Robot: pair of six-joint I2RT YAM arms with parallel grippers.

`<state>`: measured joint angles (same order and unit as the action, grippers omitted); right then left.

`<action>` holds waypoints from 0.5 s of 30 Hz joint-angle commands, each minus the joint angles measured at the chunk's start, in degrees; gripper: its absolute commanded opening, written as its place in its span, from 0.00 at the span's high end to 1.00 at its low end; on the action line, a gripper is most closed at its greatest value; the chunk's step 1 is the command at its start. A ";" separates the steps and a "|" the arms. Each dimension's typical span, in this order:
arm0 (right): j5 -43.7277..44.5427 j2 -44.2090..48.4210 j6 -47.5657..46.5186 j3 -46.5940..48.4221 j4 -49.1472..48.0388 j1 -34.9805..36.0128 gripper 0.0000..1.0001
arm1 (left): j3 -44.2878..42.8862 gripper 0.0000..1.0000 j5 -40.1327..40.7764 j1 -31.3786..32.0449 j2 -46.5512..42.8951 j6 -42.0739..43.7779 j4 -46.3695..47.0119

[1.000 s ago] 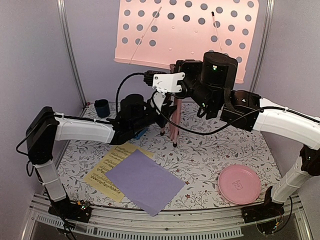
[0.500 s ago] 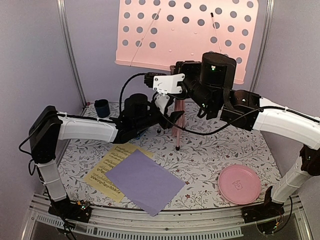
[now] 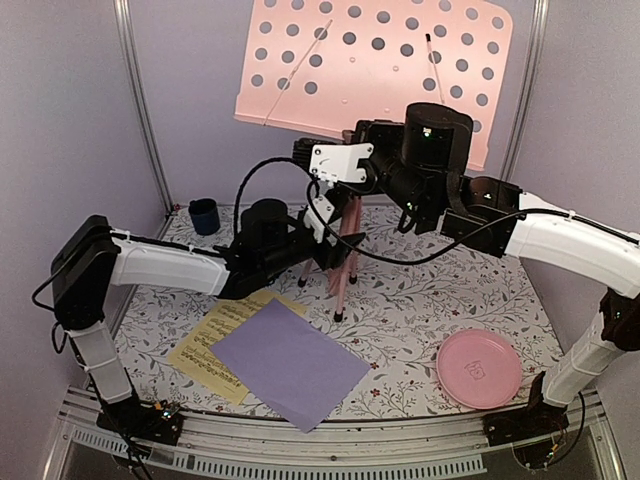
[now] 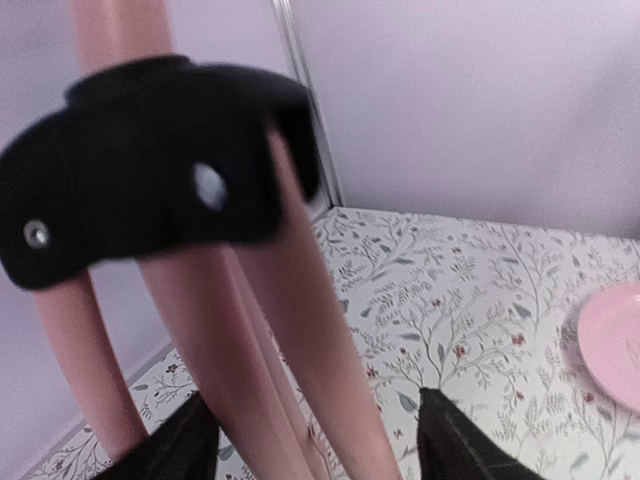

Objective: Set up the instrument practice props

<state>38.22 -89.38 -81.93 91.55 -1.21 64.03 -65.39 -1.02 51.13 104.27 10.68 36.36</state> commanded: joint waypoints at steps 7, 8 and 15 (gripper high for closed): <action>-1.03 3.17 -4.14 4.48 -16.01 -0.62 1.00 | 14.17 0.32 -6.35 0.82 -11.17 -1.08 9.19; -0.97 3.12 -4.47 4.58 -16.16 -0.64 1.00 | 14.30 0.37 -5.46 0.81 -11.34 -0.78 8.72; -0.55 2.82 -7.30 4.90 -17.34 0.19 1.00 | 11.26 0.68 -0.46 0.40 -8.97 0.05 5.72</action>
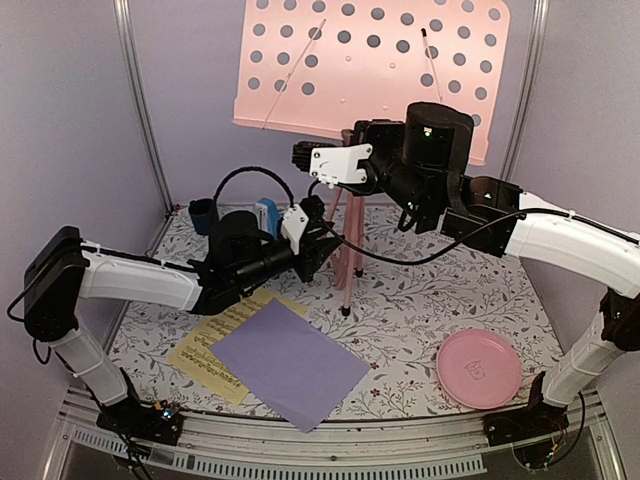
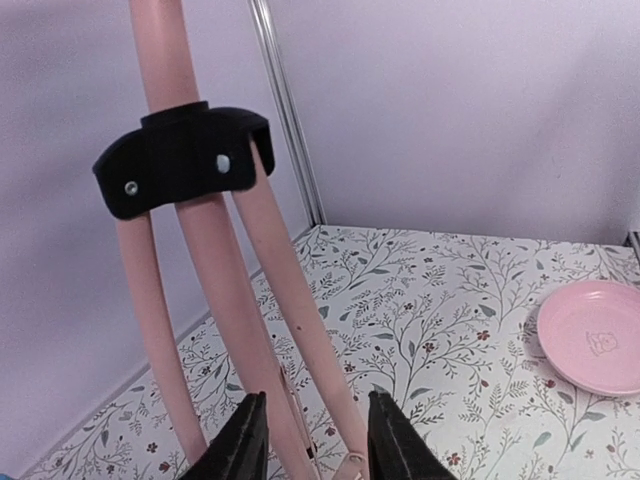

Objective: Set up the instrument practice props

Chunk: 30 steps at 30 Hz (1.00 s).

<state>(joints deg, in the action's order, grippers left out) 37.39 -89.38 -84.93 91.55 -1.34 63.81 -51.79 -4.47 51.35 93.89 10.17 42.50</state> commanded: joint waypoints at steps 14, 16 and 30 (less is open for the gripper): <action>1.01 2.29 -4.75 5.57 -17.64 1.71 1.00 | -11.69 0.80 10.81 -0.36 10.54 -0.69 -3.52; 1.03 2.31 -4.72 5.66 -17.64 1.81 1.00 | -11.75 0.80 11.49 -0.35 10.97 -1.12 -2.79; 0.96 2.59 -3.58 5.83 -17.38 2.16 1.00 | -13.72 0.56 10.01 -0.59 13.60 -2.55 -1.75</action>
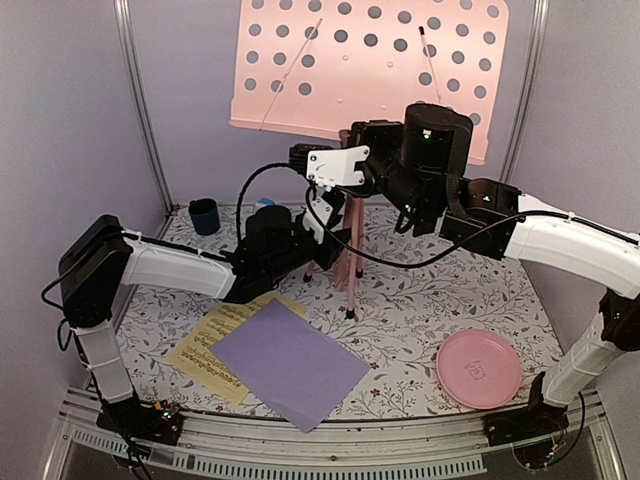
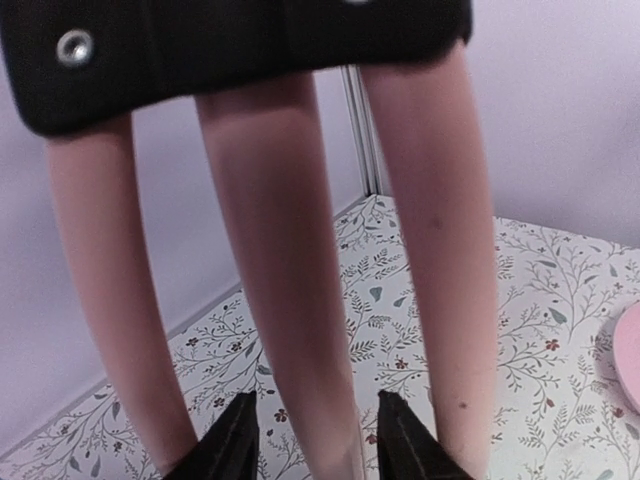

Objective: Set up the instrument practice props

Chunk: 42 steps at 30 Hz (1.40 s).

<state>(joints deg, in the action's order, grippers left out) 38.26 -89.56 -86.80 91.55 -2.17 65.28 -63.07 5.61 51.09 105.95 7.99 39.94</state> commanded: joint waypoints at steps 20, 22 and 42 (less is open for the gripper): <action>-0.20 2.36 -0.56 6.57 -15.49 0.08 1.00 | -6.60 0.39 -0.03 -0.61 4.75 -0.21 -0.78; -0.20 2.32 -0.56 6.50 -15.36 -0.02 1.00 | -6.19 0.35 0.36 -0.60 4.64 -0.37 -0.44; -0.55 1.26 -3.17 5.58 -14.16 -3.38 1.00 | 4.01 0.30 -6.94 -2.76 -4.29 -4.13 -3.47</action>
<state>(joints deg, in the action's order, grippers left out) 39.03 -90.39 -87.29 91.57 -2.70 62.57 -61.91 1.48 49.06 106.39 6.13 36.53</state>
